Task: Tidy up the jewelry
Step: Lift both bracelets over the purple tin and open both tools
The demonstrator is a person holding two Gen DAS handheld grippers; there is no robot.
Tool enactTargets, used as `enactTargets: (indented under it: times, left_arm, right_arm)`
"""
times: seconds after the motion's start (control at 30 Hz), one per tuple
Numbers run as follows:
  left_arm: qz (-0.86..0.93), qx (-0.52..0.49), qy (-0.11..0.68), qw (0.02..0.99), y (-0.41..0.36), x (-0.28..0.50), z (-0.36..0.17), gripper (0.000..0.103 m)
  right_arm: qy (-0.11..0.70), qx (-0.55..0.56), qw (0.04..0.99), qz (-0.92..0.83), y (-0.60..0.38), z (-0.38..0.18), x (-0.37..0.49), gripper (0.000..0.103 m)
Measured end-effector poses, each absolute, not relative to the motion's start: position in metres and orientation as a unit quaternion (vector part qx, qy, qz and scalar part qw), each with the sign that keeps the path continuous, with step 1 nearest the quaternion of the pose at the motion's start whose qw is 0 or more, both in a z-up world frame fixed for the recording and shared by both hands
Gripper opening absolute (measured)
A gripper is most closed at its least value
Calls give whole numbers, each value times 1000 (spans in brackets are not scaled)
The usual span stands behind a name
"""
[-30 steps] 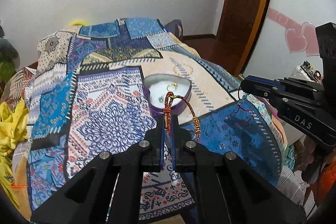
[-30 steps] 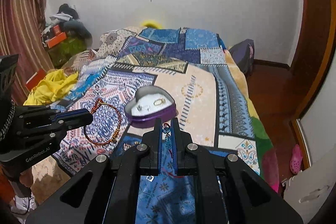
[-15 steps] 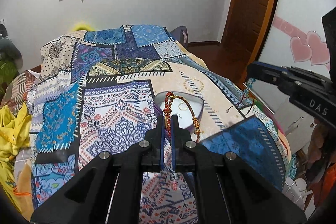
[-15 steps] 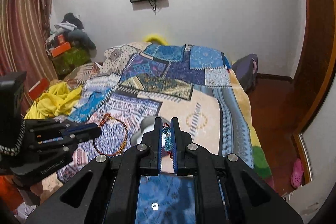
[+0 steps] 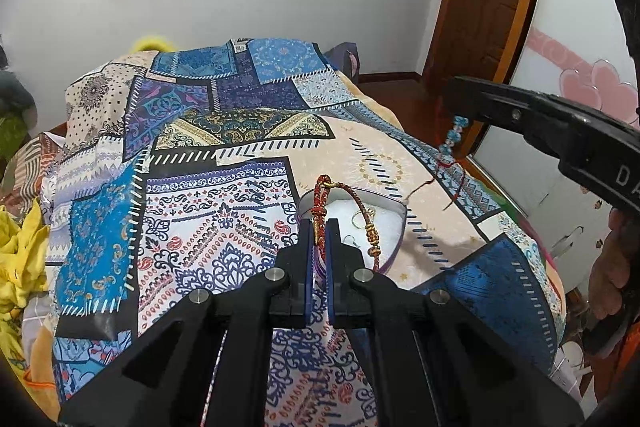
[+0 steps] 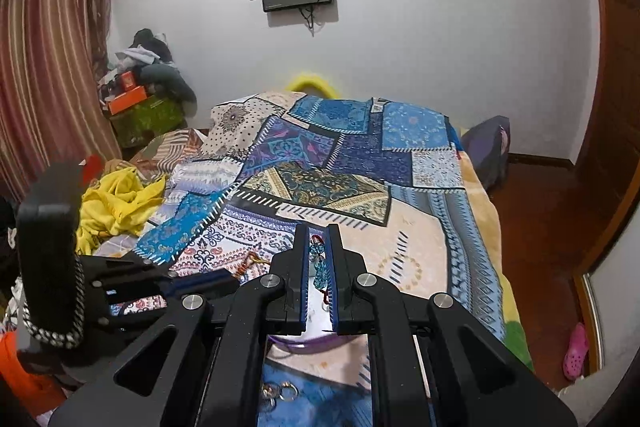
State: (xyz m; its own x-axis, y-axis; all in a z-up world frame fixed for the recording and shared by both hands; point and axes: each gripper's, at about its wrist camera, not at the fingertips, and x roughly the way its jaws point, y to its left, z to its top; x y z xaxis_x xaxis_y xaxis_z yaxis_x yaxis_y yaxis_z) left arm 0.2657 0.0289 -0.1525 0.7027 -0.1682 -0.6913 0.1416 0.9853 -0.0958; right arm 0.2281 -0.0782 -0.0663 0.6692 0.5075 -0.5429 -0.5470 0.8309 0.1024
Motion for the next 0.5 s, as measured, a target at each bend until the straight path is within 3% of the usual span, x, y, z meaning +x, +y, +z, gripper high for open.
enactTargets:
  times: [0.5]
  left_arm:
    - [-106, -6, 413, 904, 18, 295, -184, 4]
  right_arm:
    - [378, -25, 880, 286, -73, -132, 265, 7]
